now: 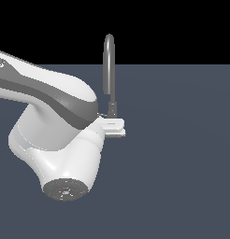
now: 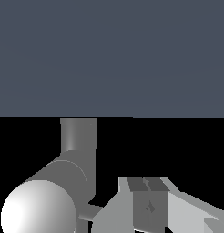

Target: Turn on the faucet by rotating a designated handle.

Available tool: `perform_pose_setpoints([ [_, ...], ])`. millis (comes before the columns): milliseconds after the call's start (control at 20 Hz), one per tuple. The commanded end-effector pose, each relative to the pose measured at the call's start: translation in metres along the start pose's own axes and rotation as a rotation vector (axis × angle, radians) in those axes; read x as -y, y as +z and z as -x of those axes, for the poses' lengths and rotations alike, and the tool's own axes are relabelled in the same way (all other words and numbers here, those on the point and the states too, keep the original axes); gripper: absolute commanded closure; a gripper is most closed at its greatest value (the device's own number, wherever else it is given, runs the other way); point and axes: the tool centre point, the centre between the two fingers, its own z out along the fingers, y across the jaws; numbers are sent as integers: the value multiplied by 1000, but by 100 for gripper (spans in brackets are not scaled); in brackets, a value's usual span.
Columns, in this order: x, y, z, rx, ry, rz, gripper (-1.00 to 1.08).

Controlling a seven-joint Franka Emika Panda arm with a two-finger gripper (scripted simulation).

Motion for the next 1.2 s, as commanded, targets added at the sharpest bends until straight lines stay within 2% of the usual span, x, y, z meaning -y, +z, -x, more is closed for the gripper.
perform_pose_setpoints([
  [0, 7, 0, 14, 11, 0, -7, 108],
  [400, 18, -1, 45, 16, 0, -8, 108],
  [450, 18, -1, 45, 16, 0, -8, 108],
  [500, 8, -3, 22, -20, -1, 7, 108],
  [1150, 58, -1, 59, 14, 0, -7, 108],
])
